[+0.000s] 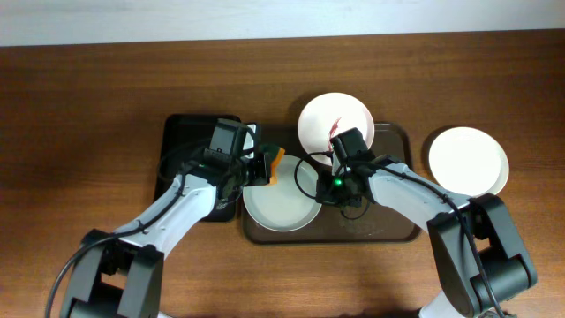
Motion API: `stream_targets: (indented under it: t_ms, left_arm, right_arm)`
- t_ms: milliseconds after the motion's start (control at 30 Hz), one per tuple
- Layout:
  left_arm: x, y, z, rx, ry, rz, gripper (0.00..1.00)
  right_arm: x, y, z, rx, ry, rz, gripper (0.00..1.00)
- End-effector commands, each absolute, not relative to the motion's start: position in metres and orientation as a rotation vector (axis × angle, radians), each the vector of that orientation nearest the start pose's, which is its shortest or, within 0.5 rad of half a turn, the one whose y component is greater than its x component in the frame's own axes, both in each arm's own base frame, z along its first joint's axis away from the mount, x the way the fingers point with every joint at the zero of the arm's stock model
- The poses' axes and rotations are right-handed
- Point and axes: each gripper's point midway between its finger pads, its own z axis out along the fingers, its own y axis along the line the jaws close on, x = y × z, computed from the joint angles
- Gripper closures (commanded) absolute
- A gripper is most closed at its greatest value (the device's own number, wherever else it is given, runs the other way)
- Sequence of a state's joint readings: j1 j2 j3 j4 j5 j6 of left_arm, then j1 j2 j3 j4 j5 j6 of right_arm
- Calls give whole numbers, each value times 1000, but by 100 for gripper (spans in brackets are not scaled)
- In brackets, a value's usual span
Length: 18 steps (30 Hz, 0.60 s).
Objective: Clean dirty plates on tray and stack at the side
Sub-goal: 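Scrub the white plate's stain with the sponge while the right gripper holds it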
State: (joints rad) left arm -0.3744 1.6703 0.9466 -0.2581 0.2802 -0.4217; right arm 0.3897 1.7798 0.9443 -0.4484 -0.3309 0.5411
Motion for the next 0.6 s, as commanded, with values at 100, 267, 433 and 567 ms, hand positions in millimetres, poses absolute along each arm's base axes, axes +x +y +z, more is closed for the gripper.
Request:
stream_targets:
  t_ms: [100, 267, 433, 567]
  left_arm:
    - [334, -206, 17, 136, 2769, -600, 100]
    - [319, -214, -3, 176, 2838, -578, 100]
    - [329, -216, 16, 251, 2766, -576, 100]
    - [345, -197, 39, 204, 2686, -418, 100]
  right_arm:
    - [296, 177, -9, 152, 3002, 572, 96]
    - [296, 177, -9, 152, 3002, 572, 96]
    - [296, 177, -9, 152, 3002, 572, 96]
    - [296, 177, -9, 152, 3002, 572, 96]
